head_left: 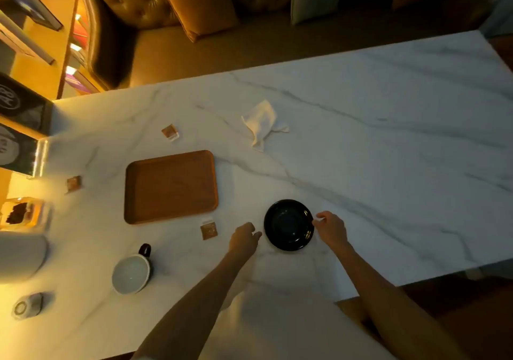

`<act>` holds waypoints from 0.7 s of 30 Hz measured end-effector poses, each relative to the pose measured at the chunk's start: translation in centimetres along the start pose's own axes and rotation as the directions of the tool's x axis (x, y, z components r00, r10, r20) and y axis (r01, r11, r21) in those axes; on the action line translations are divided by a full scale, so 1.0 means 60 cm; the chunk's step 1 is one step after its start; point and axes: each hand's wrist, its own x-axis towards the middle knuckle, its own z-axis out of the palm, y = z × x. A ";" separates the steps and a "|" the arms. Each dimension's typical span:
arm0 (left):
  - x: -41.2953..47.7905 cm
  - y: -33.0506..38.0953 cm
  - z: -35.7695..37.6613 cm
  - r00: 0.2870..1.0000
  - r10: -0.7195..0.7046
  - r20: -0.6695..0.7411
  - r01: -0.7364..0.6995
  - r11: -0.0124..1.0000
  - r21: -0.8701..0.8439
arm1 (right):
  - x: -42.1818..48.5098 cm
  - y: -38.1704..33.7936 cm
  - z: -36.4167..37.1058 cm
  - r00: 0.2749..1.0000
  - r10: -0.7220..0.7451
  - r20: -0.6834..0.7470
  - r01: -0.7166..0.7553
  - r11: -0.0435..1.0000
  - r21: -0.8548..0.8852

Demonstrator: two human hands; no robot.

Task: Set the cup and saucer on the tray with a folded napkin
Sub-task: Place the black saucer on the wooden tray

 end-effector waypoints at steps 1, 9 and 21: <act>0.008 0.007 0.002 1.000 -0.004 0.006 0.004 1.000 -0.002 | 0.007 0.000 0.001 0.999 0.039 -0.008 -0.039 0.998 0.041; 0.051 0.046 0.014 0.990 -0.082 0.115 0.095 0.989 -0.113 | 0.033 0.020 0.018 0.958 0.216 0.188 -0.272 0.891 0.363; 0.078 0.042 0.013 0.942 -0.213 0.258 0.312 0.838 -0.448 | 0.045 0.028 0.024 0.962 0.174 0.209 -0.250 0.865 0.434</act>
